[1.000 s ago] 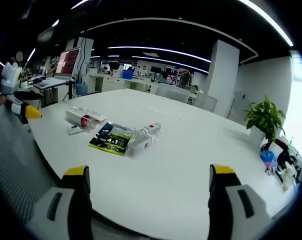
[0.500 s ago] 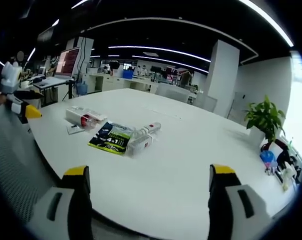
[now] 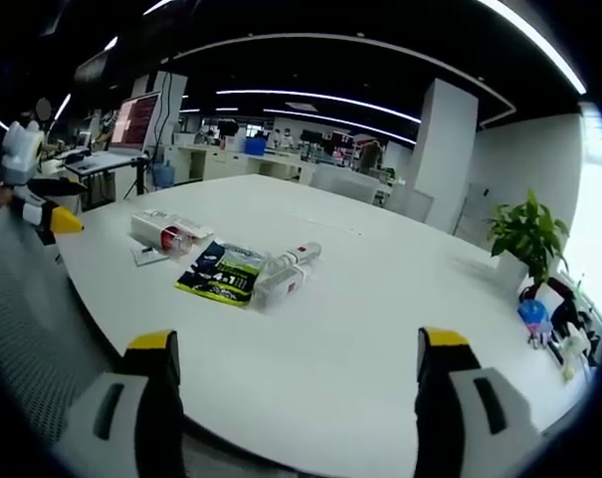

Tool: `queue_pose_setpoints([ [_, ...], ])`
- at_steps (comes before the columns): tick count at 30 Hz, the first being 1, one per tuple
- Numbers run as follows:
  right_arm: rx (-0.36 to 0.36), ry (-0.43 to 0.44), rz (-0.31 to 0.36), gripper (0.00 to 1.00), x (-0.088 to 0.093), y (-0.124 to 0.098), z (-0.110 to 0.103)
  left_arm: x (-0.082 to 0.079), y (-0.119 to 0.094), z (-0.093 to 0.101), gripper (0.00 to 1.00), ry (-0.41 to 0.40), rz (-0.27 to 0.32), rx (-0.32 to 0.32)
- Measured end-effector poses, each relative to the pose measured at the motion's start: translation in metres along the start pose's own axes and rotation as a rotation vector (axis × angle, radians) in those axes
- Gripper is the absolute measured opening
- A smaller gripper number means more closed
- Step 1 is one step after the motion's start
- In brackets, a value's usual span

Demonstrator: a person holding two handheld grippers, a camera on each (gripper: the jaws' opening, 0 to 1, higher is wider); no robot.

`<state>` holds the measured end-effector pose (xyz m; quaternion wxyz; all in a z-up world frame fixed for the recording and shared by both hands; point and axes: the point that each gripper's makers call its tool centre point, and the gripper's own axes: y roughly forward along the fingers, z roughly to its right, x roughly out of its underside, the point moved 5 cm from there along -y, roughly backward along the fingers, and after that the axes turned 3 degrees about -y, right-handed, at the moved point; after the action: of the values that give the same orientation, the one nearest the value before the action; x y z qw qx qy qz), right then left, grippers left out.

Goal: Arrange the skincare products in the storage area until every visible bottle or jar stands upright without overlapping.

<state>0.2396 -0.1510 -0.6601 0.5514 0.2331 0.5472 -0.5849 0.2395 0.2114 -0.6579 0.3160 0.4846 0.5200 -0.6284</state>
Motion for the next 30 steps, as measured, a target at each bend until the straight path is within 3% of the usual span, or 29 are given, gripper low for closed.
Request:
queue_pose_setpoints([
  [20, 0.005, -0.008, -0.002, 1.0, -0.0009, -0.0012, 0.0004, -0.0026, -0.0012, -0.0041, 0.97, -0.006, 0.03, -0.017],
  [30, 0.014, -0.011, -0.013, 1.0, 0.0004, -0.0011, 0.0018, 0.0018, -0.0013, -0.0021, 0.97, 0.007, -0.028, -0.002],
])
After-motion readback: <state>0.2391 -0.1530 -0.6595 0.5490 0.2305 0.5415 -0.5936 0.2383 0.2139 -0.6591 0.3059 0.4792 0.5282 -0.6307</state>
